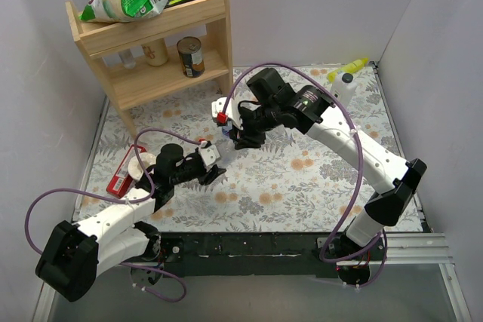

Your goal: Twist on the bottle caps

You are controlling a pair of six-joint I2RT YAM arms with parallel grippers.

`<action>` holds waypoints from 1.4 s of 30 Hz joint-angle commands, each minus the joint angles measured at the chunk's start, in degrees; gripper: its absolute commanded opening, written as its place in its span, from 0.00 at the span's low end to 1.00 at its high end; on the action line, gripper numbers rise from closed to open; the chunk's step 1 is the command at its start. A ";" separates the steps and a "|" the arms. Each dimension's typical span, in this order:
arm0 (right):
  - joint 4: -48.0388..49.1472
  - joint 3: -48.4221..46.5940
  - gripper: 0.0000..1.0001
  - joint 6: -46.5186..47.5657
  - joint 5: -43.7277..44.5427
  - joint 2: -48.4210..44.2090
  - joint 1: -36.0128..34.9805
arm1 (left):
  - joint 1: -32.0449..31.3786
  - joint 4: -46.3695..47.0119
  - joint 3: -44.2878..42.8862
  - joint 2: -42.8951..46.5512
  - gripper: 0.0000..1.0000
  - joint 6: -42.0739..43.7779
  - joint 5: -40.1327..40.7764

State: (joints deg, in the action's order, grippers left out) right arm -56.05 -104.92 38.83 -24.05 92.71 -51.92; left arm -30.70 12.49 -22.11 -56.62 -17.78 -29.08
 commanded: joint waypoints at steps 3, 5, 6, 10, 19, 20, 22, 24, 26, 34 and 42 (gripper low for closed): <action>-10.92 0.60 0.31 -1.31 -1.35 2.04 -0.73 | -1.47 10.18 -0.92 2.83 0.00 6.08 0.60; -11.88 -0.01 0.31 -0.86 -0.91 2.48 -0.73 | -1.82 10.62 -0.66 2.74 0.00 6.97 0.78; -12.50 -0.28 0.31 -0.34 -0.82 3.00 -0.73 | -1.82 11.41 -0.57 2.57 0.00 6.45 1.04; -11.19 0.94 0.31 -1.99 -0.64 2.48 -0.73 | -1.82 13.35 -0.74 2.30 0.00 -0.05 2.72; -10.74 0.51 0.38 -3.85 1.29 2.30 -0.81 | -1.82 12.91 0.75 2.74 0.00 -5.25 4.65; -11.01 0.25 0.39 -3.24 1.38 2.39 -0.73 | -1.82 12.65 1.01 2.83 0.00 -5.42 4.47; -11.80 -0.80 0.44 -2.80 1.03 2.57 -0.73 | -1.82 12.21 1.72 3.09 0.00 -5.51 3.86; -12.32 -2.12 0.47 -2.18 0.59 2.74 -0.73 | -1.82 11.51 2.33 3.09 0.00 -5.34 3.16; -12.24 -2.83 0.47 -2.09 0.67 2.66 -0.73 | -1.82 10.98 2.68 2.92 0.00 -5.07 2.37; -13.12 -5.56 0.58 -1.92 1.46 3.10 -0.81 | -1.82 8.87 3.48 3.01 0.00 -6.39 -1.68; -6.19 0.15 0.79 1.33 3.07 -5.68 0.94 | -1.82 2.64 2.34 1.44 0.00 -8.14 -13.17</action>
State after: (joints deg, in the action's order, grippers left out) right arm -66.65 -106.48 37.54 -19.62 94.59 -52.10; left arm -32.73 18.90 -19.07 -54.65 -24.49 -33.56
